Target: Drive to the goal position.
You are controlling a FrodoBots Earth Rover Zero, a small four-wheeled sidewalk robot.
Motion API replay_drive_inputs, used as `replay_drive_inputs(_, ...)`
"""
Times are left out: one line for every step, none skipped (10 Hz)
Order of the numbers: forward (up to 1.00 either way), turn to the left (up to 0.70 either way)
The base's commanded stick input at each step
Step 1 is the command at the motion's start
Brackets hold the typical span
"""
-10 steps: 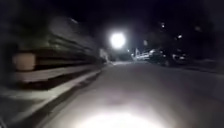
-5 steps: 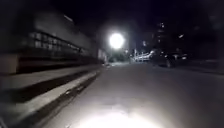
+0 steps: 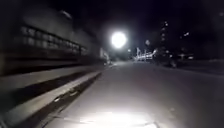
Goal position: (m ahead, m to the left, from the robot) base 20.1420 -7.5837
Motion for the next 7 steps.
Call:
replay_drive_inputs(1.00, 0.00)
replay_drive_inputs(1.00, 0.00)
replay_drive_inputs(1.00, 0.00)
replay_drive_inputs(1.00, 0.00)
replay_drive_inputs(1.00, 0.00)
replay_drive_inputs(1.00, 0.00)
replay_drive_inputs(1.00, 0.00)
